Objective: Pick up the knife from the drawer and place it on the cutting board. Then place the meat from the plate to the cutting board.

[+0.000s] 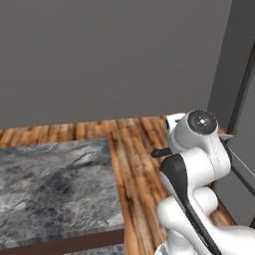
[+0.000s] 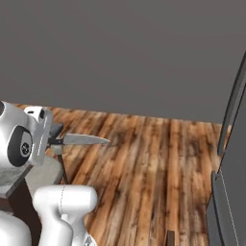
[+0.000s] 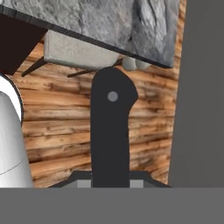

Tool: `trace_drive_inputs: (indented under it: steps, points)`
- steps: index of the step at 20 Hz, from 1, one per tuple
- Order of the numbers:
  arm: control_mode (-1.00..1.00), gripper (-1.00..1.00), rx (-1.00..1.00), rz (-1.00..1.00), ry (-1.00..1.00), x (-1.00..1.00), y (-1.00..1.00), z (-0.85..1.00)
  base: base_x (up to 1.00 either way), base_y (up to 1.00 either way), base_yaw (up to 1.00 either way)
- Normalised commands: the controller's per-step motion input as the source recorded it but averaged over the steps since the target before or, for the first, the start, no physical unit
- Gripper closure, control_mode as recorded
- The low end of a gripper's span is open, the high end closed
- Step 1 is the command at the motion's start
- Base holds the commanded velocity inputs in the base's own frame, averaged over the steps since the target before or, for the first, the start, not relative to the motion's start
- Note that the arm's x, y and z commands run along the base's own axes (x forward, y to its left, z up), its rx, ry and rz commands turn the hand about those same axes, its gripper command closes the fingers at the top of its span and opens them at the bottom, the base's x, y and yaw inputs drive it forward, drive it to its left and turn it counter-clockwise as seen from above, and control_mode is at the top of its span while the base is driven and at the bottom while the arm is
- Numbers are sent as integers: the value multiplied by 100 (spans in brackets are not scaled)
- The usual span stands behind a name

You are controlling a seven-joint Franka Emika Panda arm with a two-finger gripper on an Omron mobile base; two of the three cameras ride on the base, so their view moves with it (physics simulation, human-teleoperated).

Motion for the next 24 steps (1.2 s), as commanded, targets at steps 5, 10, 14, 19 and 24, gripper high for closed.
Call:
trace_drive_inputs:
  steps: [5, 10, 14, 19, 24]
  points:
    - [100, 100, 0, 0, 0, 0, 0, 0, 100, 0, -3]
    - [100, 100, 0, 0, 0, 0, 0, 0, 100, -15, 32]
    - [100, 100, 0, 0, 0, 0, 0, 0, 100, -27, 78]
    - [100, 100, 0, 0, 0, 0, 0, 0, 80, -52, 73]
    - [100, 100, 0, 0, 0, 0, 0, 0, 61, -56, 74]
